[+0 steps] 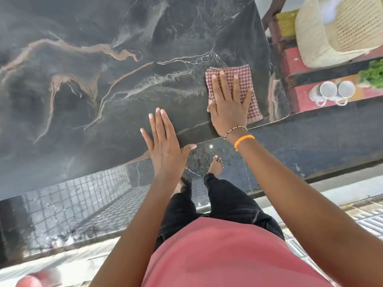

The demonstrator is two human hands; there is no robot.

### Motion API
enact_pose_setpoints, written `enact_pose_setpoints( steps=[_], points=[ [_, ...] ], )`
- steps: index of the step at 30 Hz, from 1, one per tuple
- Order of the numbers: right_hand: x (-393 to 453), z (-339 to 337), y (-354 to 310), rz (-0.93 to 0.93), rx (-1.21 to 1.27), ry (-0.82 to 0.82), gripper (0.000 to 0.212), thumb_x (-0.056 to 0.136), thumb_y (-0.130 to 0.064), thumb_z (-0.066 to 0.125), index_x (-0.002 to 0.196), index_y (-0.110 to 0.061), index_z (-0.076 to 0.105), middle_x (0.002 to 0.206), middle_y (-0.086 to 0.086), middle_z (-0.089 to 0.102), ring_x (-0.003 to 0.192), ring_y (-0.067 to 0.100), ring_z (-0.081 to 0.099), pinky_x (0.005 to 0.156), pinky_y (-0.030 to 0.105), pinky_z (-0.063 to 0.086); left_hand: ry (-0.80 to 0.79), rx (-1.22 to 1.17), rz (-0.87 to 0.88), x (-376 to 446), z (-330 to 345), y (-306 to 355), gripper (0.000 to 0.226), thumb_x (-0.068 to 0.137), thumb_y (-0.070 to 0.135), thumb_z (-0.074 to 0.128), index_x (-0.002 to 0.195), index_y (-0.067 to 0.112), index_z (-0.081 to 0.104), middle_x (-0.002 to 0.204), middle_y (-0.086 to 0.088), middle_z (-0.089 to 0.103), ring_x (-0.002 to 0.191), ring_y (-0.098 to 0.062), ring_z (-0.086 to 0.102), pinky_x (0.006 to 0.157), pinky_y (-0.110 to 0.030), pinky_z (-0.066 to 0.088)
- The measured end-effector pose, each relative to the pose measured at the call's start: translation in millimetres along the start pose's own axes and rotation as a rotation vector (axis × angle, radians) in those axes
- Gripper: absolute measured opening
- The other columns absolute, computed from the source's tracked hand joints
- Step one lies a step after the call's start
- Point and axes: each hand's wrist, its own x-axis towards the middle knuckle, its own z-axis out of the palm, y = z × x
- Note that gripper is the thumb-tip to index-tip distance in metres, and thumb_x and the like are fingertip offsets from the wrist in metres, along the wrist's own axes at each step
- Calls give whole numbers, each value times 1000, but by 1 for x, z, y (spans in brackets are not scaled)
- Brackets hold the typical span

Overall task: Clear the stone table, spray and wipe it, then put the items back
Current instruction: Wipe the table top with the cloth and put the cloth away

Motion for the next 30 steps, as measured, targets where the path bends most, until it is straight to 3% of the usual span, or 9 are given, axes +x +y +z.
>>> enact_pose_setpoints(
  steps=[4,9,12,14,19,23,30],
  points=[
    [15,6,-70,-141,6,-54,60,93,-31,31,148,-26,8,159,-4,8,146,29,4,112,62,-2,55,7,-102,-11,-11,-51,107,75,50,61,146,2,-2,157,-13,2,145,-29,-5,111,-47,-12],
    [-19,27,-169,-444,-60,-116,60,94,-32,33,149,-26,9,159,-5,6,146,30,2,112,61,-3,70,-3,-216,-34,-22,-102,109,73,47,65,146,1,-2,157,-15,3,145,-30,-4,113,-51,-8],
    [-51,39,-181,-661,-109,-156,59,95,-33,31,148,-26,8,159,-6,6,147,28,2,114,59,-1,97,10,-225,-41,-25,-123,111,72,42,70,145,0,-2,156,-17,5,144,-31,-2,113,-52,-6],
    [-66,42,-168,-710,-115,-149,59,94,-33,31,148,-27,9,159,-7,9,147,26,4,115,56,1,88,12,-200,-44,-26,-129,115,70,43,71,145,1,-4,156,-17,5,144,-31,-2,112,-50,-7],
    [-85,42,-120,-625,-128,-84,56,94,-35,26,148,-30,9,158,-10,13,146,23,11,116,53,4,5,10,-54,-42,-22,-117,115,68,58,58,146,2,-4,157,-15,2,144,-29,-5,112,-47,-11],
    [-79,33,-82,-458,-103,-54,57,93,-33,29,147,-33,11,157,-11,15,146,22,13,116,51,3,-28,63,77,-34,-19,-93,110,74,43,68,145,0,-4,157,-13,2,145,-29,-5,111,-46,-13],
    [-57,11,5,-155,-37,22,56,94,-33,31,147,-36,11,157,-14,13,147,20,10,116,50,3,-44,113,183,-17,-12,-54,97,85,46,55,145,2,-7,157,-11,1,145,-27,-7,112,-47,-13]
  ],
)
